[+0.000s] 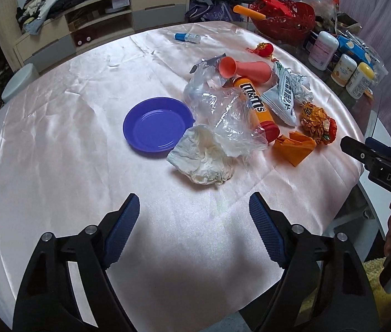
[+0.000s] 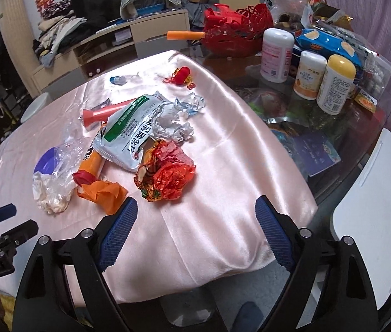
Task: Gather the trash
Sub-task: 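Grasp the red-orange wrapper with the right tool while the left tool grasps the white tissue, then carry wrapper and tissue to the bin and open both tools to drop them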
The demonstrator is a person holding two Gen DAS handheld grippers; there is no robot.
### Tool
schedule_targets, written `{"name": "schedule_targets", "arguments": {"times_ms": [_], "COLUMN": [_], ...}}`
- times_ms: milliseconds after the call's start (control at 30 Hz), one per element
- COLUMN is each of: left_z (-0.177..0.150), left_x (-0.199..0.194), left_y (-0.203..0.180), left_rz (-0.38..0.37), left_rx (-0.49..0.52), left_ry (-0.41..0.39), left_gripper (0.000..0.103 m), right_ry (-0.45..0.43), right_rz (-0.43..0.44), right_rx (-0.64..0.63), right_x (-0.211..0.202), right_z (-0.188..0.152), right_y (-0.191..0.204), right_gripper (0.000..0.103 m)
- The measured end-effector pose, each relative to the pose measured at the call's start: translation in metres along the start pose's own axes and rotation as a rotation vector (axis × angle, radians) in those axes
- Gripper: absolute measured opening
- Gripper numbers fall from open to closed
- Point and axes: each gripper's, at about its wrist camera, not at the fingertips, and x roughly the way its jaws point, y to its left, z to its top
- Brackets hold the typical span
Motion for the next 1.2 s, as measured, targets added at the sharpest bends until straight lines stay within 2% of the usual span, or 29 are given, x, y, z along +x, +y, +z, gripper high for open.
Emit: {"name": "schedule_targets", "arguments": {"times_ms": [133, 267, 433, 467, 500, 533, 600, 633, 867, 1033, 1200], "left_z": [0.008, 0.017, 0.024, 0.024, 0.024, 0.025, 0.025, 0.025, 0.012, -0.003, -0.028], "left_x": [0.009, 0.017, 0.033, 0.035, 0.037, 0.038, 0.038, 0.037, 0.020, -0.004, -0.027], "left_y": [0.005, 0.004, 0.002, 0.002, 0.001, 0.001, 0.001, 0.001, 0.000, 0.003, 0.001], "left_rz": [-0.026, -0.035, -0.054, -0.058, -0.062, -0.068, -0.080, -0.081, -0.070, -0.015, -0.041], "left_rx": [-0.024, -0.031, -0.023, -0.021, -0.018, -0.018, -0.015, -0.010, 0.011, 0.005, 0.000], "left_ry": [0.016, 0.027, 0.059, 0.064, 0.067, 0.069, 0.070, 0.067, 0.050, 0.033, 0.034], "left_gripper": [0.068, 0.065, 0.046, 0.042, 0.033, 0.026, 0.019, 0.016, 0.010, 0.010, 0.010], "right_ry": [-0.002, 0.002, 0.057, 0.067, 0.078, 0.088, 0.081, 0.081, 0.055, 0.053, 0.055], "right_rz": [0.063, 0.037, 0.068, 0.076, 0.082, 0.088, 0.079, 0.084, 0.076, 0.056, 0.056], "right_rx": [-0.002, -0.016, 0.027, 0.033, 0.036, 0.038, 0.026, 0.024, -0.019, -0.015, -0.021], "right_x": [0.008, 0.021, 0.043, 0.046, 0.049, 0.051, 0.051, 0.050, 0.026, 0.004, -0.022], "right_z": [0.008, 0.018, 0.025, 0.025, 0.024, 0.023, 0.023, 0.023, 0.014, -0.001, -0.025], "right_y": [0.013, 0.020, 0.011, 0.009, 0.008, 0.007, 0.007, 0.007, 0.007, -0.006, -0.013], "right_gripper": [0.086, 0.086, 0.085, 0.078, 0.067, 0.064, 0.051, 0.051, 0.047, 0.047, 0.047]}}
